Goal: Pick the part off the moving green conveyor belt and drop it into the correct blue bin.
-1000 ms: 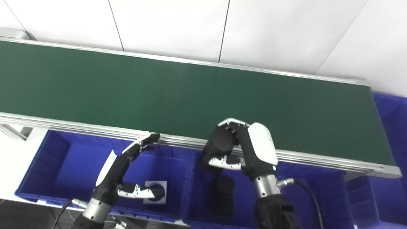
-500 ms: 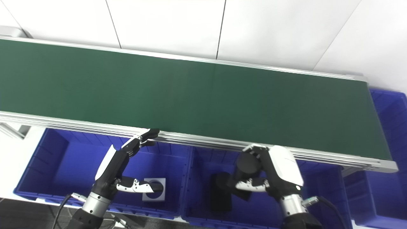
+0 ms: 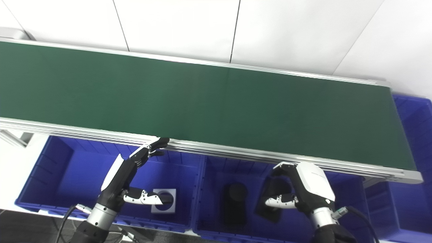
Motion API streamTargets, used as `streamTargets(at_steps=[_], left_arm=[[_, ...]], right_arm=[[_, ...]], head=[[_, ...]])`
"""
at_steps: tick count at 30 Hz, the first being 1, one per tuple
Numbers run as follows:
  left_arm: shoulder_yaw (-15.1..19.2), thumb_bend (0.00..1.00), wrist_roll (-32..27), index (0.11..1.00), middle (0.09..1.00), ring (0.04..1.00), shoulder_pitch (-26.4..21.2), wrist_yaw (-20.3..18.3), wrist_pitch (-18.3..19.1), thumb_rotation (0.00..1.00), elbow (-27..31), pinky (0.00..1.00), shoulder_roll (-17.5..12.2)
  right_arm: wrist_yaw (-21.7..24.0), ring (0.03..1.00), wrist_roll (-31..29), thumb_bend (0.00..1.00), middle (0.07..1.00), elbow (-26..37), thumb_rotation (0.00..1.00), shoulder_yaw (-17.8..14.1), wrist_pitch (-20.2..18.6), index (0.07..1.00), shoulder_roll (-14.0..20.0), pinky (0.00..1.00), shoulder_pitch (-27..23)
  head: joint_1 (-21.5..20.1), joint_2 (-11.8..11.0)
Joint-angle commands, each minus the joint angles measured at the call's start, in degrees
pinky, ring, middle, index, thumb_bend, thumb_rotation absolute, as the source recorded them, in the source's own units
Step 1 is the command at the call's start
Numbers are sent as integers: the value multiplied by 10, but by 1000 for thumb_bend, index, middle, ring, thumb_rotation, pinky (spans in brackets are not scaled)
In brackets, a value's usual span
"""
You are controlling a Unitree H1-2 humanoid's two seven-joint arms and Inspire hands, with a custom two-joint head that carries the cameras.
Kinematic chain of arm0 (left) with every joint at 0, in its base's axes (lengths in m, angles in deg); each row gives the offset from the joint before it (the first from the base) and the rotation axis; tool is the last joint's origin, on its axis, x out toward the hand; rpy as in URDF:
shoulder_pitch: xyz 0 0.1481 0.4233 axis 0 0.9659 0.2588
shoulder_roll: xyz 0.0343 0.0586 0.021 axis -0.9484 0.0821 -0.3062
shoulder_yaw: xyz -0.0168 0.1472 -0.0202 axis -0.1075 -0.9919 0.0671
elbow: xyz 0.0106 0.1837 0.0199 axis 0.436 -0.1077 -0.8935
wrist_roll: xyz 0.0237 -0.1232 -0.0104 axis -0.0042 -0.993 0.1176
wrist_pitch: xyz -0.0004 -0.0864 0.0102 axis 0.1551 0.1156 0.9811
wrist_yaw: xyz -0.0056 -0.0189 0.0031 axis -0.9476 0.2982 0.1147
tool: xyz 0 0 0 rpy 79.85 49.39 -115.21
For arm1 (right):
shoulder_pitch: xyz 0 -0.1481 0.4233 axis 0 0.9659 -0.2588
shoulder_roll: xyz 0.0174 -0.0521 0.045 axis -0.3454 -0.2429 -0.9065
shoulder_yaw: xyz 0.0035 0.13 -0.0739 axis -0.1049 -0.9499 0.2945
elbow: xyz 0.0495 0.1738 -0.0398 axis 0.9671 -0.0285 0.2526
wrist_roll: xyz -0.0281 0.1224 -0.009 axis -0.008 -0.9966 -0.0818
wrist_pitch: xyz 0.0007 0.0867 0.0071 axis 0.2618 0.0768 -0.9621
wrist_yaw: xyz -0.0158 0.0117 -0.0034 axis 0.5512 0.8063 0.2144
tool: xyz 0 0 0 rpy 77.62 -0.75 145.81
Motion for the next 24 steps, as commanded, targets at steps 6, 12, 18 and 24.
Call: streamTargets(at_steps=[6,12,18,24], left_arm=[[8,883,-4,848,875,860,-2,-17,-11,296,12,788,-4],[15,893,0,859,887,868,0,-32,-1,319,20,793,-6],[23,898,-5,853,885,869,4,-42,-3,312,21,790,-4],[27,891,-4,853,886,872,10,-47,-2,306,23,792,-4]], right_arm=[[-39,939,8,817,929,44,548,0,13,870,-36,899,21],[-86,840,-49,838,892,58,567,-3,50,883,-77,698,47],[-122,840,-209,860,904,35,482,-9,130,942,-128,704,72],[-142,854,-286,857,884,-8,434,3,214,962,-156,782,89]], head=[[0,0],[-2,0],[13,-3],[18,-2]])
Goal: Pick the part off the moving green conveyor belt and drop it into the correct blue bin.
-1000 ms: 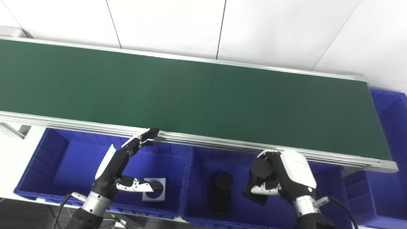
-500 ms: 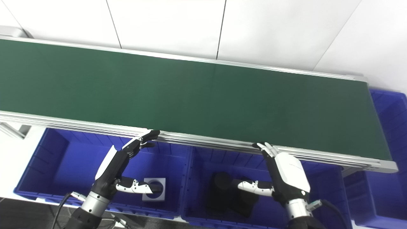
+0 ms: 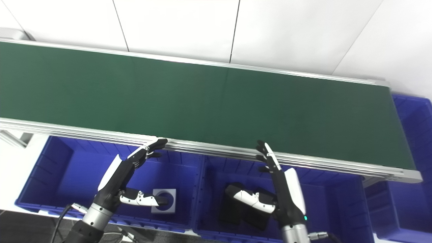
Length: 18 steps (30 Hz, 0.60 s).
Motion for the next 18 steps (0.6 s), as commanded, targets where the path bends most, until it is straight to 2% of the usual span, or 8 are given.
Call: streamTargets(at_steps=[1,4,11,18], left_arm=[[4,891,-2,855,885,871,2,-2,-15,311,13,789,-3],[6,889,-6,855,885,872,3,-5,-16,308,12,789,-5],[14,889,-15,865,902,878,-1,-20,-6,304,19,787,-12],[20,892,-31,874,903,883,-33,-34,-21,321,-13,791,-23]], right_arm=[[-20,852,-12,859,879,-5,424,8,54,964,-16,780,12],[-29,847,-6,871,872,-10,391,16,59,966,-25,782,19],[-30,846,3,892,882,-7,368,25,41,976,-35,780,25],[-39,840,39,879,888,-20,381,38,37,971,-48,775,17]], head=[[-4,-2],[-21,-6],[-50,-14],[-134,-9]])
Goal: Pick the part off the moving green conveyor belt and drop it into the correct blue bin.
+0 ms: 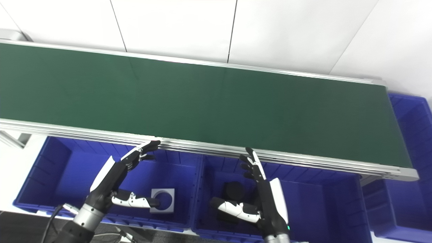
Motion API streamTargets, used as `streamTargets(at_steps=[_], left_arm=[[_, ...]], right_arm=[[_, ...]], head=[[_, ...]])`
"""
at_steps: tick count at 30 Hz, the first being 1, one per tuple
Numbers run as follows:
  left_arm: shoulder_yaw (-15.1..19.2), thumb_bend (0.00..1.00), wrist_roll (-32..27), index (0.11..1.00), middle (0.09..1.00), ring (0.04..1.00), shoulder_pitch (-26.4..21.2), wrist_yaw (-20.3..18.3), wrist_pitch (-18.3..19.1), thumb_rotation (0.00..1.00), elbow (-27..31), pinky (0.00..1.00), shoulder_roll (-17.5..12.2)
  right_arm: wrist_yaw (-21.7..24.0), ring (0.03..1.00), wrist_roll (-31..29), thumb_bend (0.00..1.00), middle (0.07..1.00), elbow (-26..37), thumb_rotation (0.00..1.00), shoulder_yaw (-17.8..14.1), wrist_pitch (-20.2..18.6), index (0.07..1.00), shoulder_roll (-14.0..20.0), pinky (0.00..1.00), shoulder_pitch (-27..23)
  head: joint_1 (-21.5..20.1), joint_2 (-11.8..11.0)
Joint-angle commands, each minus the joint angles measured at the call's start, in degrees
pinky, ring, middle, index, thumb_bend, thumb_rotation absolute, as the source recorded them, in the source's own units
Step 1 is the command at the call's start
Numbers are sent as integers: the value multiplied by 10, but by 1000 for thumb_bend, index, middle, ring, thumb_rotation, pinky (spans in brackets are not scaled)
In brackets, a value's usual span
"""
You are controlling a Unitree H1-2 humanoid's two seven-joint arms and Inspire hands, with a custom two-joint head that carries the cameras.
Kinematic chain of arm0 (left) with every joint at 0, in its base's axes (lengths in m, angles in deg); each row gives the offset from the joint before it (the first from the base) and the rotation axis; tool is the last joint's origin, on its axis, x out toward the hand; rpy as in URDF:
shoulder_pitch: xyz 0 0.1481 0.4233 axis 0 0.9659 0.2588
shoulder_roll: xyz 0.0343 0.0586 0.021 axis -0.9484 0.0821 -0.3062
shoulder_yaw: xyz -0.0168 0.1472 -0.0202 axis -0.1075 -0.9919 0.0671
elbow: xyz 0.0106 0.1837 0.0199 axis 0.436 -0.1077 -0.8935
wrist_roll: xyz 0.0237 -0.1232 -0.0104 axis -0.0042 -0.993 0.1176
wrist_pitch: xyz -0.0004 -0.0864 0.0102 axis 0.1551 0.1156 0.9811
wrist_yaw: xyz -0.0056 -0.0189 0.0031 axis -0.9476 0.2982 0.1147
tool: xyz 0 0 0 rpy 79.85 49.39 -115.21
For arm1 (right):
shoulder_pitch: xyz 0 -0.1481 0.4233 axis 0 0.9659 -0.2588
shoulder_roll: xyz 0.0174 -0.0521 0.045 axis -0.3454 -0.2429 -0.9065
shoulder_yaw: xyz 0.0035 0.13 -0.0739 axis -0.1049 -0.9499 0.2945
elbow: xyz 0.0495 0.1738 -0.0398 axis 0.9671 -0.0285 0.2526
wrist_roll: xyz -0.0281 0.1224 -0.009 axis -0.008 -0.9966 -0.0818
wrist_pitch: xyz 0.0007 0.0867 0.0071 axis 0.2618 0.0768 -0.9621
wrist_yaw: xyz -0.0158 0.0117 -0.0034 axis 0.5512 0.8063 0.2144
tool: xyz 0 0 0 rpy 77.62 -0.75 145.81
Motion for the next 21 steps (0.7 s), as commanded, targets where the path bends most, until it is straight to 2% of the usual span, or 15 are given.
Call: streamTargets(at_steps=[1,7,13,21], left_arm=[[5,895,-9,877,903,884,-15,-2,-23,327,2,789,-4],[4,874,-18,891,904,877,-29,-11,-29,306,-16,774,-6],[3,862,-32,886,910,880,-24,-16,-28,278,-19,780,-4],[-1,879,-3,880,901,871,-16,2,-29,325,-11,754,7]], right_arm=[[-19,832,17,873,884,3,389,5,21,967,-10,769,-5],[-30,814,45,856,884,-11,417,9,21,961,-12,738,-16],[-28,816,44,853,879,-10,423,4,18,956,-7,745,-16],[-21,828,16,861,883,-9,396,-5,21,951,2,769,-14]], head=[[0,1],[-12,5],[18,5],[41,4]])
